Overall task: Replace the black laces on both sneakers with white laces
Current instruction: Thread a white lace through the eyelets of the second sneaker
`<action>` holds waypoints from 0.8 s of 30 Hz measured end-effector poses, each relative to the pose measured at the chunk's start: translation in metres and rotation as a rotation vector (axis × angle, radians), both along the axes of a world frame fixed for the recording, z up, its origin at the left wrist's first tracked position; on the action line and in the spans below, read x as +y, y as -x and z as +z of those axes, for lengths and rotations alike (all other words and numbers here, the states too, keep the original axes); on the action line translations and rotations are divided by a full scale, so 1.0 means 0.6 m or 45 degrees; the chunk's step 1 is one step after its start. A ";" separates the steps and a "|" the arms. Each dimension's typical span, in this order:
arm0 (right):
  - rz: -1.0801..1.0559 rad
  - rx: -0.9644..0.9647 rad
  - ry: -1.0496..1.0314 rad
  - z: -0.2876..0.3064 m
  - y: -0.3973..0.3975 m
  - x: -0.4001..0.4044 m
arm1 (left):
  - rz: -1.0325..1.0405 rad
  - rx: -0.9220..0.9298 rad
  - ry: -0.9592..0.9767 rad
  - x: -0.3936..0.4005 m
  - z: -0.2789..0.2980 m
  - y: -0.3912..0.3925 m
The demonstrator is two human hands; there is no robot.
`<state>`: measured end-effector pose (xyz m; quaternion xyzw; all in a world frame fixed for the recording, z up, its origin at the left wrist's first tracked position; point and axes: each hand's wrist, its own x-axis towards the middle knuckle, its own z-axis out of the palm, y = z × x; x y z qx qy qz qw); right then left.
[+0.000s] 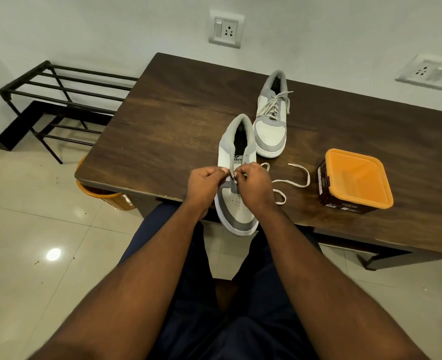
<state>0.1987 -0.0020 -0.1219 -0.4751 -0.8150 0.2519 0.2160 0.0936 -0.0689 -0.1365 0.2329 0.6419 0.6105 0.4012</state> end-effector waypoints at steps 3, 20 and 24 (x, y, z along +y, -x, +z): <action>0.085 -0.140 0.025 0.013 0.000 0.009 | -0.023 0.034 -0.042 -0.009 0.000 -0.003; 0.142 0.032 0.223 0.005 -0.015 0.014 | 0.036 0.204 -0.172 -0.011 -0.018 -0.011; 0.107 0.120 0.365 0.007 -0.016 0.018 | 0.047 0.232 -0.157 -0.008 -0.027 -0.012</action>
